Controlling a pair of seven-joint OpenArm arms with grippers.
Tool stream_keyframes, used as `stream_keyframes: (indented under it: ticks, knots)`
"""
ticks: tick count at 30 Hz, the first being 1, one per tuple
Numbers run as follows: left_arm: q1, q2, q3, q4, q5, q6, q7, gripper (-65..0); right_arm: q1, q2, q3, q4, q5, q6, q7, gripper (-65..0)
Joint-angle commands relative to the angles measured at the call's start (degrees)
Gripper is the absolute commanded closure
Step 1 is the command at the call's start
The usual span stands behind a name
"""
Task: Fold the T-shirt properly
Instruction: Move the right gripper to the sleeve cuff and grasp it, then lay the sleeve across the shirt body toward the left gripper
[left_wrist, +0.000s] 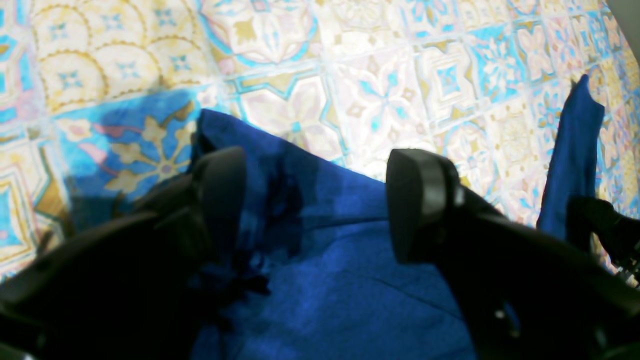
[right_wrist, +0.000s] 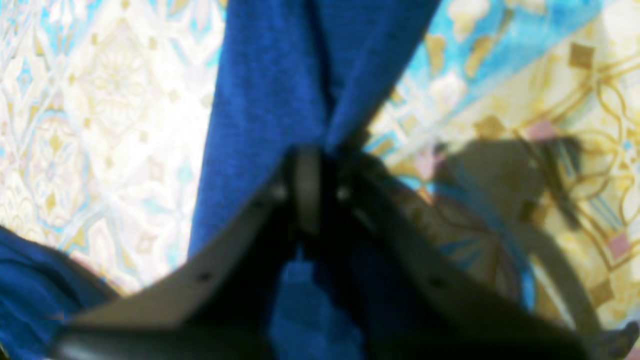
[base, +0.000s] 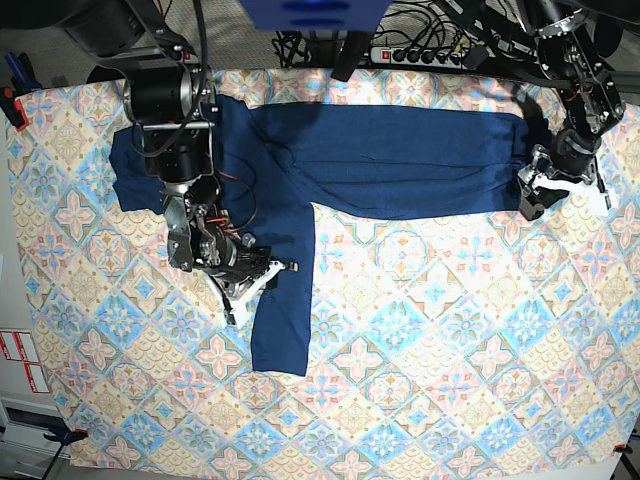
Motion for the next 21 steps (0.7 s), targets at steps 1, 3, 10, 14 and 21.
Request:
stream_keyframes:
  ticks: [1, 3, 10, 14, 21]
  knots:
    - [-0.2, -0.7, -0.2, 1.0, -0.6, -0.3, -0.9, -41.1, 0.7, -0.3, -0.1, 1.1, 0.1, 0.4, -1.4, 0.0]
    - [-0.2, -0.7, -0.2, 0.9, -0.5, -0.3, -1.0, -41.1, -1.2, -0.2, 0.1, 4.5, 0.2, 0.5, -2.9, -0.7]
    - [-0.3, -0.7, -0.2, 0.9, -0.6, -0.3, -1.0, -41.1, -9.8, -0.3, -1.8, 25.6, 12.9, 0.5, -14.8, -0.2]
    - [-0.5, -0.7, -0.2, 0.9, -0.5, -0.3, -1.0, -41.1, -13.1, 0.0, -8.7, 34.3, 22.2, 0.5, -18.2, -0.2]
    - [-0.6, -0.7, -0.2, 0.9, -0.3, -0.3, -1.0, -41.1, -18.5, 0.0, -21.2, 42.1, 27.1, 0.5, -17.5, -0.2]
